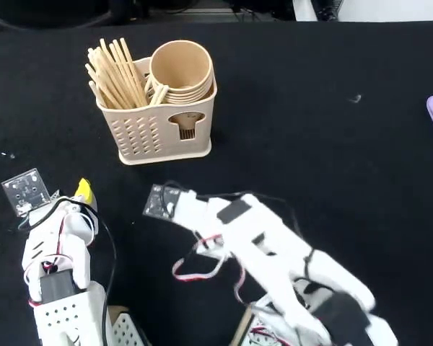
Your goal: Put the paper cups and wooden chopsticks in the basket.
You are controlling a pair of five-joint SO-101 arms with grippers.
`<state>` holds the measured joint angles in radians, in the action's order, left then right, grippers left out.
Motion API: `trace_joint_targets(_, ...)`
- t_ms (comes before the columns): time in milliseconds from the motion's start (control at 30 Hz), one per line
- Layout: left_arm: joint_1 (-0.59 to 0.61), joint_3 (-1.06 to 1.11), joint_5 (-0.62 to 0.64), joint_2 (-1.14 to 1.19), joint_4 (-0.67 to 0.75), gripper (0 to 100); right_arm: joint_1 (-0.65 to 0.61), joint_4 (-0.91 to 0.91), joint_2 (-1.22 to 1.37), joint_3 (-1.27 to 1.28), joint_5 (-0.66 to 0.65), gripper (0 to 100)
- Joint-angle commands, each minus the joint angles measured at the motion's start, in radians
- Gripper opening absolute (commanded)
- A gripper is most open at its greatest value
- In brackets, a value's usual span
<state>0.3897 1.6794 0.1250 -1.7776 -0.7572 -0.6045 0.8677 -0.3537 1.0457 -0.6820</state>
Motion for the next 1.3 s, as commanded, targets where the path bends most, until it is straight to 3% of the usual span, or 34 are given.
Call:
trace_joint_targets(0,-0.007,0.021,-0.021,-0.017,-0.006,18,0.066,-0.025,0.113,-0.096,-0.021,26.1)
trace_joint_targets(67,-0.007,0.021,-0.021,-0.017,-0.006,18,0.068,-0.018,0.162,-0.114,-0.026,18.2)
trace_joint_targets(133,-0.007,0.021,-0.021,-0.017,-0.006,18,0.064,0.003,0.186,-0.130,-0.026,2.4)
trace_joint_targets(167,-0.007,0.021,-0.021,-0.017,-0.006,18,0.064,0.017,0.188,-0.136,-0.023,0.8)
trace_joint_targets(400,-0.008,0.021,-0.021,-0.017,-0.005,18,0.066,0.247,-0.005,-0.234,-0.005,1.1)
trace_joint_targets(533,-0.010,0.021,-0.021,-0.017,-0.003,18,0.066,0.364,-0.254,-0.344,0.106,1.1)
trace_joint_targets(667,-0.010,0.021,-0.023,-0.017,-0.002,18,0.035,0.347,-0.487,-0.458,0.242,1.1)
trace_joint_targets(767,-0.007,0.021,-0.023,-0.017,-0.002,18,-0.005,0.215,-0.598,-0.501,0.318,1.1)
trace_joint_targets(933,-0.007,0.021,-0.025,-0.017,-0.003,18,-0.048,-0.224,-0.622,-0.464,0.462,1.1)
trace_joint_targets(1133,-0.007,0.021,-0.025,-0.017,-0.003,18,-0.048,-0.778,-0.492,-0.409,0.559,1.1)
trace_joint_targets(1267,-0.007,0.021,-0.025,-0.017,-0.002,18,-0.043,-1.002,-0.325,-0.420,0.555,1.1)
